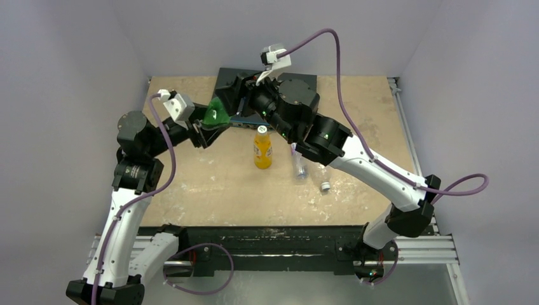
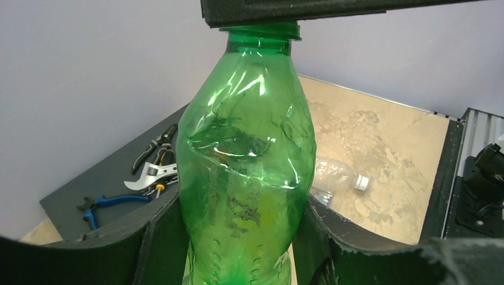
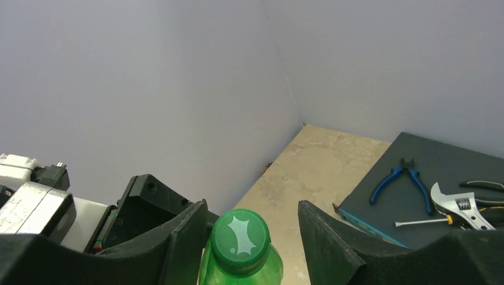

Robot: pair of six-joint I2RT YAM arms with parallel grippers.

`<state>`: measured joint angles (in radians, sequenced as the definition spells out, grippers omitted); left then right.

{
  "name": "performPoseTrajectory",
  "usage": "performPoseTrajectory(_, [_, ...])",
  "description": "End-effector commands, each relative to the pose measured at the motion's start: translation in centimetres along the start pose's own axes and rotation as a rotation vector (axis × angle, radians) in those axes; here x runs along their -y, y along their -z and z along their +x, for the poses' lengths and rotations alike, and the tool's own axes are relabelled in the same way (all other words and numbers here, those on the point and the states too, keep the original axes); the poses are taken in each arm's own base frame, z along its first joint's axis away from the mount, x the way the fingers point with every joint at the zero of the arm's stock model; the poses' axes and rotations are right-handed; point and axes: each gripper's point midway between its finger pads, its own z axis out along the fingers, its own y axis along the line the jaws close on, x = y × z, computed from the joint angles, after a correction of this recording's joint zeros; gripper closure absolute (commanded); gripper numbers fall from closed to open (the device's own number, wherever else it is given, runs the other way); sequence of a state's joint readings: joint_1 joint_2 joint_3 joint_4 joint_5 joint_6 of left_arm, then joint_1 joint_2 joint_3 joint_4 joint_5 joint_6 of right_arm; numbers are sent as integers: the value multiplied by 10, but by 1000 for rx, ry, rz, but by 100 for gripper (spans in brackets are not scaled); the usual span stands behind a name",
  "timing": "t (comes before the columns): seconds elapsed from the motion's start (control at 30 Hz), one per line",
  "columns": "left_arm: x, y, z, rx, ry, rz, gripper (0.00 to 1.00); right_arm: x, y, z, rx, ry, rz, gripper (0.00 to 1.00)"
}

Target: Unscrew the bottle caps

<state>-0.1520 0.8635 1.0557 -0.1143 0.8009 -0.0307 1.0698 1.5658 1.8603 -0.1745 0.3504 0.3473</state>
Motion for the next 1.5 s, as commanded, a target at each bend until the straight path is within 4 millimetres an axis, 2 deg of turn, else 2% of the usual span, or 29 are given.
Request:
performPoseTrajectory(0.0, [-8,3,-8,27,-84,-49,100,-2,9,-28,68,-56,12,41])
performPoseTrajectory(0.27, [-7,3,-6,34,-73,-43,100,-8,7,-23,57,-81,-21,72])
performPoseTrajectory(0.37, [-7,2,-6,35,-75,-39,100,-15,9,-20,44,-95,-61,81])
performPoseTrajectory(0.43, [-2,2,-8,38,-38,-18,100,-17,12,-22,50,-86,-87,84])
performPoseTrajectory(0.5, [10,1,-10,35,-6,49,100,-23,18,-29,70,-59,-153,85])
performPoseTrajectory(0.67, [64,6,-13,-14,144,400,100,-43,53,-51,147,38,-397,85])
performPoseTrajectory(0.77, [81,14,-17,-45,232,521,100,-48,76,-56,182,78,-526,85])
performPoseTrajectory(0.9, [93,23,-18,-65,241,581,100,-47,104,-64,242,101,-647,84])
performPoseTrajectory(1.03, [94,24,-18,-64,229,587,100,-42,109,-62,243,108,-669,84])
performPoseTrajectory(1.13, [91,22,-15,-66,220,571,100,-40,104,-58,227,99,-663,83])
performPoseTrajectory(1.2, [85,18,-12,-65,200,535,100,-32,97,-58,224,88,-605,84])
performPoseTrajectory(1.3, [72,12,-4,-69,154,449,100,-3,81,-60,198,88,-428,85])
performPoseTrajectory(1.4, [58,9,2,-61,92,353,100,49,70,-53,144,56,-193,88])
performPoseTrajectory(1.47, [53,9,3,-51,40,313,100,87,70,-35,94,4,-75,91])
